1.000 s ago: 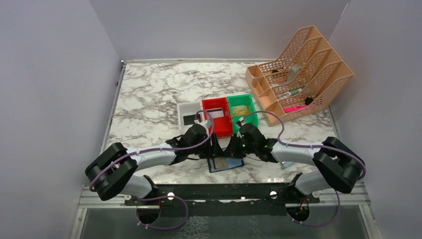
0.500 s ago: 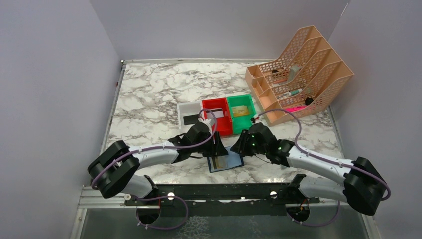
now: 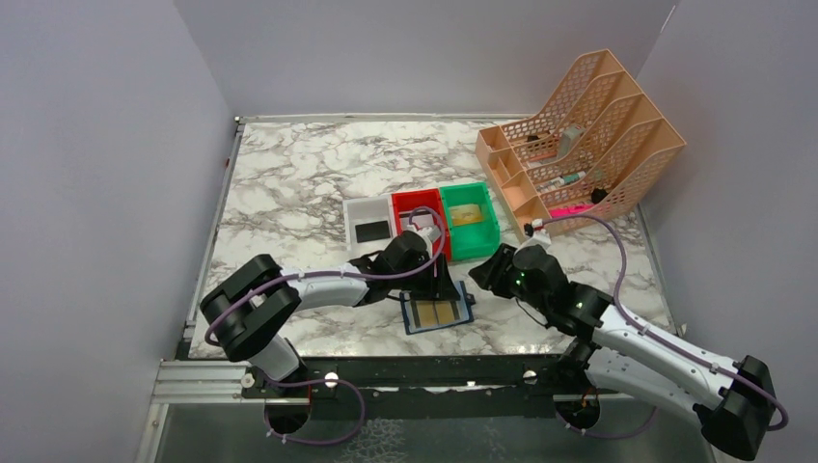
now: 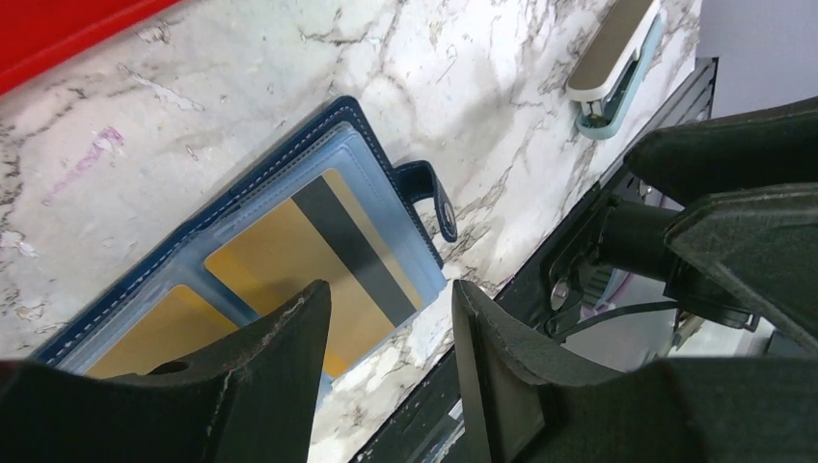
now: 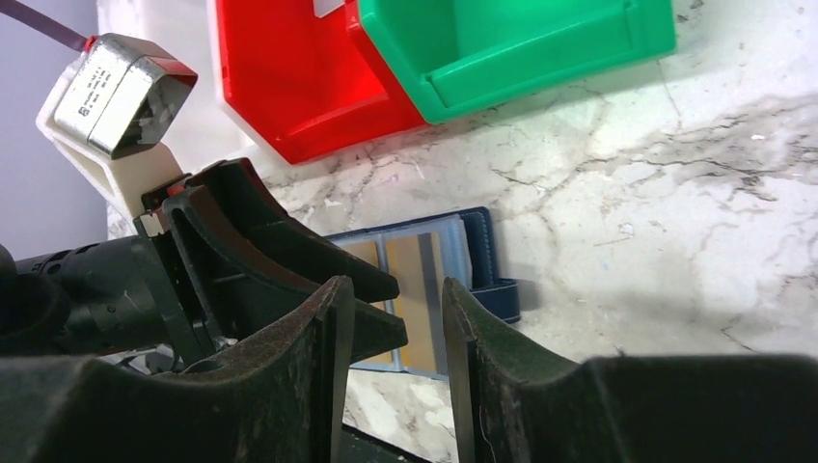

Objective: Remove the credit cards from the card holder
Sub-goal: Remove the credit card from the card holder.

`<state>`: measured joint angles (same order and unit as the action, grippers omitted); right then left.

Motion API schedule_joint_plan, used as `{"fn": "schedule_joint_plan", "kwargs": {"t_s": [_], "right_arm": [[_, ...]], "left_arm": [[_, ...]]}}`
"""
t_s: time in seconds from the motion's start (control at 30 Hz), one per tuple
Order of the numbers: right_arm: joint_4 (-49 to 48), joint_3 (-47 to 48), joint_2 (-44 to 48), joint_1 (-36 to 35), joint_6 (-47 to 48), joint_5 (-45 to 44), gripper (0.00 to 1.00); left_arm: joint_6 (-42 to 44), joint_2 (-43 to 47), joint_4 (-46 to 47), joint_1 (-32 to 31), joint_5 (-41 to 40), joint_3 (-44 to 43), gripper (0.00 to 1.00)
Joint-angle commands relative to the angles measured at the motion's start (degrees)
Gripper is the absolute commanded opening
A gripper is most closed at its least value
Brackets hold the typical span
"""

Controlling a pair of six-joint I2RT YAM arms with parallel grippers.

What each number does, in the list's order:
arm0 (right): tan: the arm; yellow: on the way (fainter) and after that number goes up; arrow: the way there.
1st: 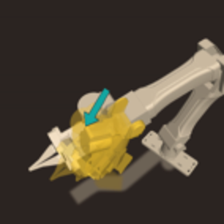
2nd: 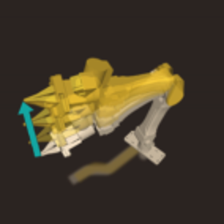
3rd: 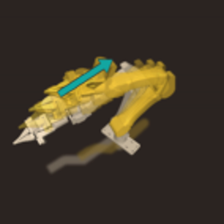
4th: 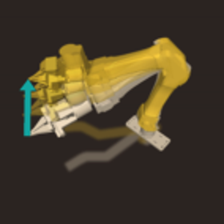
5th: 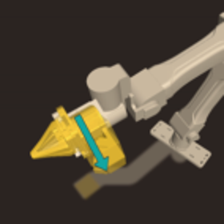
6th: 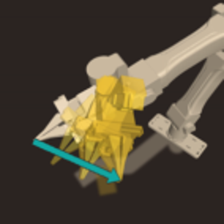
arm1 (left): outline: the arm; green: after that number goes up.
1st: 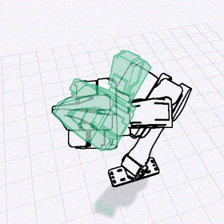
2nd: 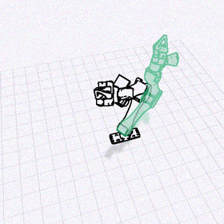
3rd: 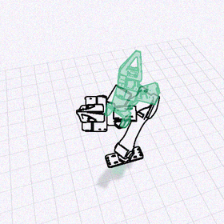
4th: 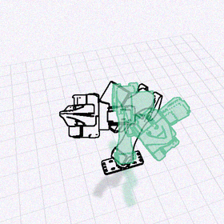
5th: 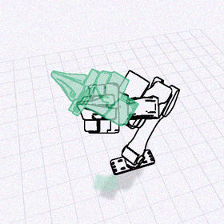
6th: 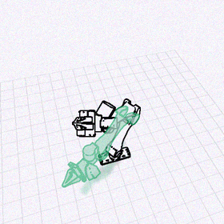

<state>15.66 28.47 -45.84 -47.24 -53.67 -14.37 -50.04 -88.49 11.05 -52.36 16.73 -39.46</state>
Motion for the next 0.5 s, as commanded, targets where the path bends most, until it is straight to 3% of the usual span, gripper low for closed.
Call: {"fn": "schedule_joint_plan", "kwargs": {"t_s": [0.0, 0.33, 0.47], "right_arm": [[1.8, -1.8, 1.4, 0.2, -0.9, -3.7, 0.44], [-2.2, -1.7, -1.5, 0.2, 1.1, 0.3, 0.44], [-5.8, -1.7, -3.2, 0.2, 4.3, 5.2, 0.40]], "left_arm": [[1.2, -0.9, 0.7, -0.9, 1.0, -1.2, 0.52], [2.1, 6.2, -7.8, -1.0, -8.6, -0.3, 0.56], [1.0, 9.1, -9.8, -0.9, -12.7, 1.0, 0.59]]}}
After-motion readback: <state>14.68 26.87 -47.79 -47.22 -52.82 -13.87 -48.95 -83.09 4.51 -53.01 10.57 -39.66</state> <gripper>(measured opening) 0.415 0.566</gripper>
